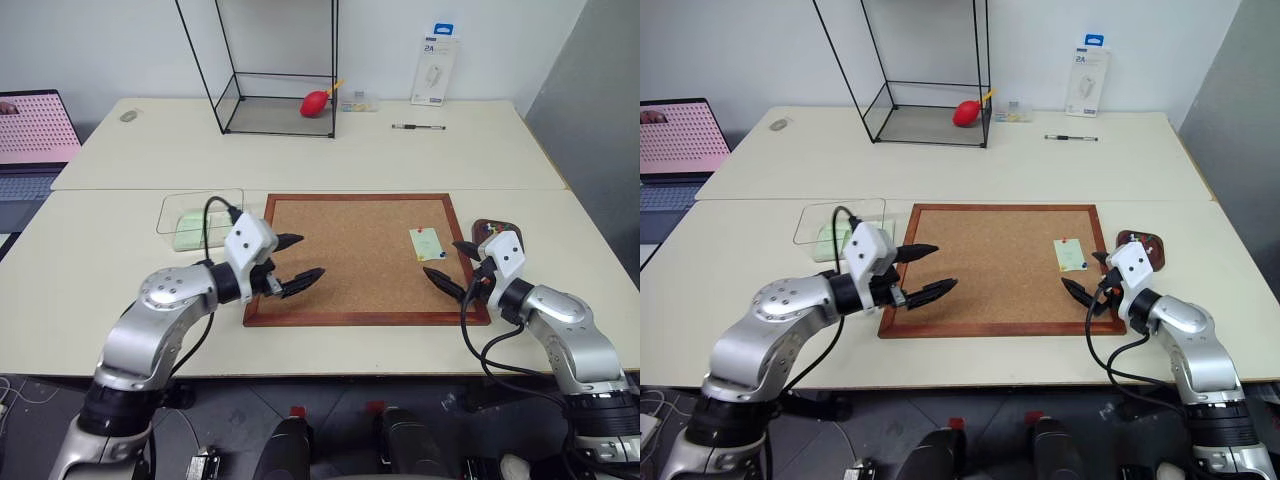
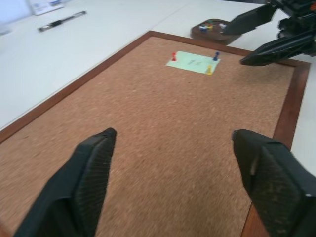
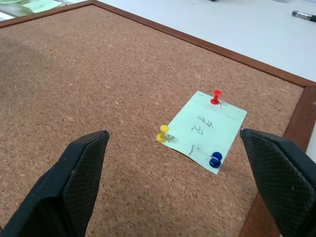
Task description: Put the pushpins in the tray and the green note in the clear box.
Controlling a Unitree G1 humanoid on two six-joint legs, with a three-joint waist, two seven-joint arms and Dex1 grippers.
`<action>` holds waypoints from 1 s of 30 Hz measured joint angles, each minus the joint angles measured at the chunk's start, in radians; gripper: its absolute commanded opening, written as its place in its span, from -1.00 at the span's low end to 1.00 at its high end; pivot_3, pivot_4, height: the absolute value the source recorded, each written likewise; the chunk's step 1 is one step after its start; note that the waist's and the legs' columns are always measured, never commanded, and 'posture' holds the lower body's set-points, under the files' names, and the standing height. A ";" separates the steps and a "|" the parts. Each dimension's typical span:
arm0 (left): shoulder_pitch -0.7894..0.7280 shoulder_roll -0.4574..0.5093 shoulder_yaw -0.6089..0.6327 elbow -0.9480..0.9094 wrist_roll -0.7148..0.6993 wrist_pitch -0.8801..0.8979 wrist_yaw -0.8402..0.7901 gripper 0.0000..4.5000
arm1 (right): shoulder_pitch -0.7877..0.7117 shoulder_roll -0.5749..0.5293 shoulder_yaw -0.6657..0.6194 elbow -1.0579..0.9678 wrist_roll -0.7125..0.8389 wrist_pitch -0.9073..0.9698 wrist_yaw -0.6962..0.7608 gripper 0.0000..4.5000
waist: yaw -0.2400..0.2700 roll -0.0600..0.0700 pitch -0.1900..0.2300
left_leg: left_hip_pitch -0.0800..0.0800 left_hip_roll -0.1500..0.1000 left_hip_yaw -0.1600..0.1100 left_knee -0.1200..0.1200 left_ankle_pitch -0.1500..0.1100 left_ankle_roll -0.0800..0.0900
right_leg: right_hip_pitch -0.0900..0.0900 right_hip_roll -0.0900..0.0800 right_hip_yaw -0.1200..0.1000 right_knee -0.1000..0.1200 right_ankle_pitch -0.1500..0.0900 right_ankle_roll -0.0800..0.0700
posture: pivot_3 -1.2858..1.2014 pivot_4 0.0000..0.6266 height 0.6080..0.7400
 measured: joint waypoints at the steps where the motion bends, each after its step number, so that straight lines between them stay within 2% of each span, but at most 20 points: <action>1: -0.010 -0.008 -0.016 0.018 0.006 -0.005 -0.006 0.28 | 0.000 0.000 0.000 -0.003 0.000 0.000 -0.003 1.00 | -0.001 0.000 0.000 | 0.000 0.000 0.000 0.000 0.000 0.000 | 0.000 0.000 0.000 0.000 0.000 0.000 | 0.03 -0.52 1.00; 11: -0.136 -0.102 -0.137 0.252 0.115 -0.114 -0.041 -0.61 | -0.012 0.002 0.001 -0.022 0.000 0.004 -0.009 1.00 | 0.000 0.000 0.000 | 0.000 0.000 0.000 0.000 0.000 0.000 | 0.000 0.000 0.000 0.000 0.000 0.001 | 0.03 -0.52 1.00; 17: -0.178 -0.162 -0.180 0.382 0.158 -0.165 -0.063 -0.99 | -0.076 0.010 0.009 -0.015 0.001 0.034 -0.010 1.00 | -0.002 0.000 0.000 | 0.000 0.000 0.000 0.000 0.000 0.000 | 0.000 0.000 0.000 0.001 0.001 0.001 | 0.03 -0.52 1.00; 21: -0.189 -0.180 -0.213 0.489 0.198 -0.194 -0.081 -0.99 | -0.149 0.019 0.023 0.052 0.001 0.065 -0.010 1.00 | -0.001 0.000 0.000 | 0.000 0.000 0.000 0.000 0.000 0.000 | 0.000 0.000 0.000 0.001 0.001 0.001 | 0.03 -0.52 1.00; 30: -0.195 -0.189 -0.210 0.520 0.227 -0.236 -0.102 -0.99 | -0.367 0.027 0.071 0.320 -0.061 0.091 -0.008 1.00 | -0.001 0.001 0.000 | 0.002 -0.001 0.000 0.001 0.000 0.000 | 0.001 -0.001 0.000 0.001 0.001 0.001 | 0.03 -0.52 1.00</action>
